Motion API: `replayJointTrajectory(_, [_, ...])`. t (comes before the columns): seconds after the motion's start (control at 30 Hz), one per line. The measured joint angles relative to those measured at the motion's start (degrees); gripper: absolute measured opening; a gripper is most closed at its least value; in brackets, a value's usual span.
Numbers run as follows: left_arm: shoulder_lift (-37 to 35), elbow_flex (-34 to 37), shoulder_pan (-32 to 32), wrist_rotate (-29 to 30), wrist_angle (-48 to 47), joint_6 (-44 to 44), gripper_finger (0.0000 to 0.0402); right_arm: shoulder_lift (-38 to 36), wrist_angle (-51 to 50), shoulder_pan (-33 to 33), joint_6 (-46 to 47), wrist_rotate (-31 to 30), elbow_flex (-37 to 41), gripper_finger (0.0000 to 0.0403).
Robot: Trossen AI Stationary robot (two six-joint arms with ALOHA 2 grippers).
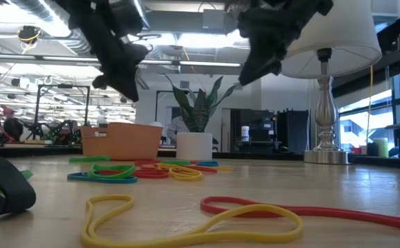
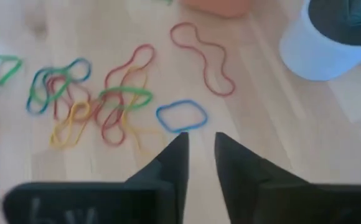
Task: Pick and place rubber bands into bin
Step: Put the green rubber band into the orange bin
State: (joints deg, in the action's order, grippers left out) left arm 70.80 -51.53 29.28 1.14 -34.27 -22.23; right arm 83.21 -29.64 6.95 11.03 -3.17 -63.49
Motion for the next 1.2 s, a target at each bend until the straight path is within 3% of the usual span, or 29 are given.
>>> replayJointTrajectory(0.27, [-0.8,-0.02,-12.79,6.31,-0.5,-8.42,0.0001,-18.32,2.59,-0.33,3.18,1.39,17.24,0.0007])
replayJointTrajectory(0.57, [-0.73,-0.02,-20.18,8.33,-17.21,-21.48,0.0005,-36.55,6.58,-0.32,9.9,3.3,31.25,0.0029])
replayJointTrajectory(0.67, [-0.47,-0.01,-21.14,8.26,-21.29,-24.84,0.0015,-38.67,7.08,-0.34,9.78,3.42,32.69,0.003])
replayJointTrajectory(0.9, [-0.14,3.85,-21.84,8.26,-20.05,-25.23,0.0075,-38.62,7.66,-0.34,8.13,4.09,32.75,0.0015])
replayJointTrajectory(1.2, [0.19,13.7,-21.74,8.23,-6.19,-23.69,0.0143,-38.63,7.62,-0.34,7.64,5.3,32.75,0.001])
